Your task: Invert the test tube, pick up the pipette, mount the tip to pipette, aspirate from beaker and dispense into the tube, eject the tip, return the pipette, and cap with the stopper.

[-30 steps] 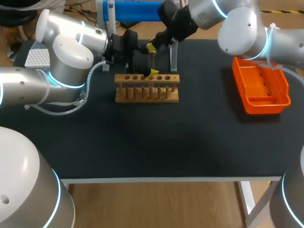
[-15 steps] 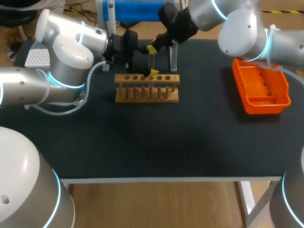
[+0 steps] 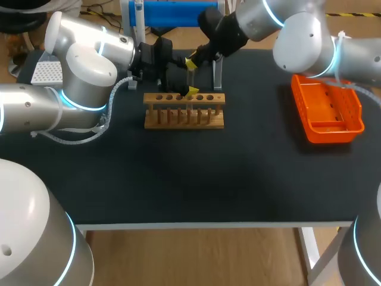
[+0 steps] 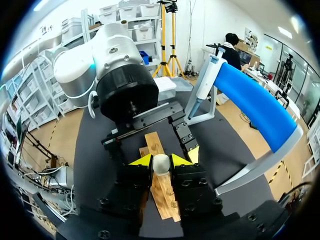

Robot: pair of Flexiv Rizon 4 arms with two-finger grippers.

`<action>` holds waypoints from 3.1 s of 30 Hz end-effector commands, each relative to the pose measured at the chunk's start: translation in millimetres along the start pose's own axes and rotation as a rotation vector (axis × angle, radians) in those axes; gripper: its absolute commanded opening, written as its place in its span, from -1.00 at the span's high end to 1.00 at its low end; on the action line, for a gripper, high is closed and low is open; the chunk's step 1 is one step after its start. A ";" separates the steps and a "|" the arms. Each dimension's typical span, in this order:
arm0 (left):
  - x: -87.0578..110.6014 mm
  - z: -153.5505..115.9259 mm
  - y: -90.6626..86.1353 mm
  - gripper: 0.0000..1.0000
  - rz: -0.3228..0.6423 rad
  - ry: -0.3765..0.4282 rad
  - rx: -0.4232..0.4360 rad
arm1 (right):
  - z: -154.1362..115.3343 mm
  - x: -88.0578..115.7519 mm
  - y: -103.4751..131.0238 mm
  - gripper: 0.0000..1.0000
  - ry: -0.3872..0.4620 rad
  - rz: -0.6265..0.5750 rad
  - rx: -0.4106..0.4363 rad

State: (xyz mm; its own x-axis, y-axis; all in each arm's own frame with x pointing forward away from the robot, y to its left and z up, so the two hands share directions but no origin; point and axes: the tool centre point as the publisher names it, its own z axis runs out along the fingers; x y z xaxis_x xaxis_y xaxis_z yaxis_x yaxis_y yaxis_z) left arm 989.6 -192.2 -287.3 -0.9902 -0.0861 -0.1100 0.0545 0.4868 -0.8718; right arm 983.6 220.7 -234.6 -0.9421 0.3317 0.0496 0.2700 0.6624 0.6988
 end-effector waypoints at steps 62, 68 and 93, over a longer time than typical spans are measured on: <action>0.7 0.6 0.9 -1.00 0.002 -0.003 0.004 | -33.9 0.4 15.7 -1.00 0.127 -0.228 -0.451; 0.7 0.6 0.9 -1.00 0.002 -0.003 0.004 | -33.7 -3.0 17.0 -1.00 0.142 -0.267 -0.556; 0.7 0.6 0.9 -1.00 0.002 -0.003 0.004 | -20.2 1.2 31.9 1.00 0.354 -0.271 -0.722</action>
State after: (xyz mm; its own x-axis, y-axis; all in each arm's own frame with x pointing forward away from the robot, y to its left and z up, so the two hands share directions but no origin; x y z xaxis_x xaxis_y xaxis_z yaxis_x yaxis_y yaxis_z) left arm 989.6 -192.2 -287.3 -0.9902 -0.0862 -0.1100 0.0545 0.4868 -0.8718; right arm 980.4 227.3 -192.4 -0.9971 -0.0558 -0.0519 -0.0557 0.0679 0.9961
